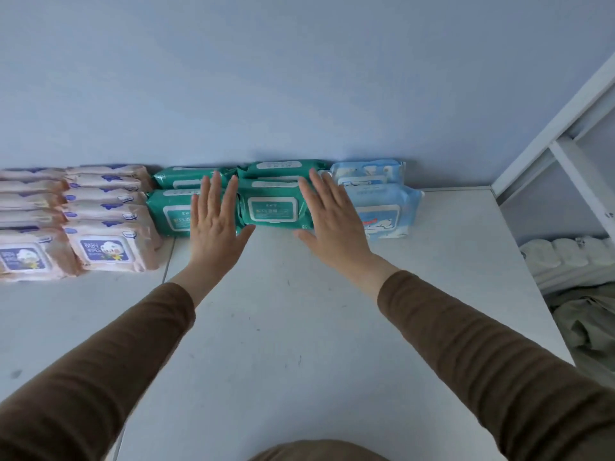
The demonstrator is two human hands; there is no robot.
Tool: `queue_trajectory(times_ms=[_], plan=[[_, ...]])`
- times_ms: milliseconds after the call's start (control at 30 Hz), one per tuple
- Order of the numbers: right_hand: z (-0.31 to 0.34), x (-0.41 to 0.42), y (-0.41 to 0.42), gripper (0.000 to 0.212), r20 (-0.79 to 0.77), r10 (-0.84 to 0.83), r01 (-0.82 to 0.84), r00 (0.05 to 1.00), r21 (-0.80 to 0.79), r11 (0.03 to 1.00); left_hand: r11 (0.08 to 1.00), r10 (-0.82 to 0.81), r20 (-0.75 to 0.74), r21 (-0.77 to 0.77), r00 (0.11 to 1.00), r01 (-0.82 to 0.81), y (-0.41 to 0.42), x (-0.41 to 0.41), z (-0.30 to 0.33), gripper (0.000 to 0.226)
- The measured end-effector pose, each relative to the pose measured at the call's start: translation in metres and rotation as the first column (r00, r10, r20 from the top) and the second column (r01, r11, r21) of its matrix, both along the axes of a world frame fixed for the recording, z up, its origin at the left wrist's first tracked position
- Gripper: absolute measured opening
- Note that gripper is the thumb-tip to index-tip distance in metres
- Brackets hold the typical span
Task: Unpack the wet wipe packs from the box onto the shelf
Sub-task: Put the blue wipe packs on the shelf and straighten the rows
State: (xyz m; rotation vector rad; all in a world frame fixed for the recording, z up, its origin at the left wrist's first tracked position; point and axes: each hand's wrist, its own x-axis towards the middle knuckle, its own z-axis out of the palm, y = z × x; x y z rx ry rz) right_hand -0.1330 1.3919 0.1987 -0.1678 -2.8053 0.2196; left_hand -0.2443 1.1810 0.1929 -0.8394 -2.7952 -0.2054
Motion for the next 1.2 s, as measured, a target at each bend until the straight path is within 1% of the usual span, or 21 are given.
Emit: queue_trajectory(times_ms=[67,133,200,300,500,633,800,867,933,1000,1067,1133,1200], plan=[[0.004,-0.031,-0.015,0.097,0.063,-0.002,0.0,0.998,0.035,0.999,0.996,0.077,0.029,-0.036,0.997,-0.076,-0.025,-0.024,0.0,0.102],[0.008,-0.056,-0.02,0.102,0.123,-0.068,0.059,0.99,0.074,0.995,0.991,0.098,0.044,-0.097,0.994,-0.093,-0.041,-0.043,0.0,0.106],[0.011,-0.07,-0.021,0.104,0.168,-0.14,0.124,0.976,0.103,0.987,0.983,0.096,0.04,-0.163,0.995,-0.088,-0.049,-0.056,-0.002,0.105],[0.015,-0.077,-0.021,0.099,0.16,-0.169,0.137,0.973,0.19,0.972,0.977,0.09,0.044,-0.197,0.995,-0.08,-0.048,-0.066,-0.006,0.1],[0.01,-0.077,-0.008,0.089,0.113,-0.077,0.047,0.991,0.249,0.967,0.985,0.069,0.037,-0.161,0.997,-0.062,-0.044,-0.07,-0.013,0.099],[0.005,-0.072,-0.005,0.088,0.118,-0.052,0.025,0.992,0.219,0.975,0.988,0.032,0.077,-0.152,0.997,-0.02,-0.048,-0.075,-0.016,0.1],[0.016,-0.073,-0.019,0.09,0.203,-0.127,0.099,0.971,0.143,0.985,0.975,0.066,0.147,-0.218,0.987,-0.032,-0.046,-0.073,-0.003,0.101],[0.022,-0.069,-0.033,0.088,0.193,-0.147,0.127,0.97,0.11,0.986,0.983,0.038,0.145,-0.185,0.989,-0.011,-0.052,-0.065,0.007,0.103],[0.025,-0.062,-0.056,0.086,0.137,-0.103,0.095,0.985,0.061,0.994,0.994,-0.03,0.099,-0.097,0.995,0.04,-0.065,-0.051,0.013,0.102],[0.027,-0.055,-0.09,0.082,0.119,-0.014,0.017,0.993,-0.027,0.999,0.994,-0.107,0.052,-0.009,0.993,0.107,-0.089,-0.037,0.013,0.096],[0.028,-0.056,-0.132,0.079,0.124,0.065,-0.055,0.99,-0.088,0.995,0.988,-0.156,0.007,0.023,0.988,0.155,-0.126,-0.032,0.008,0.089],[0.024,-0.067,-0.175,0.079,0.094,0.116,-0.109,0.989,-0.078,0.991,0.984,-0.173,-0.028,0.042,0.985,0.174,-0.172,-0.04,0.001,0.084],[0.022,-0.083,-0.217,0.085,0.075,0.139,-0.136,0.987,-0.044,0.99,0.984,-0.174,-0.053,0.035,0.983,0.176,-0.222,-0.059,-0.003,0.08]])
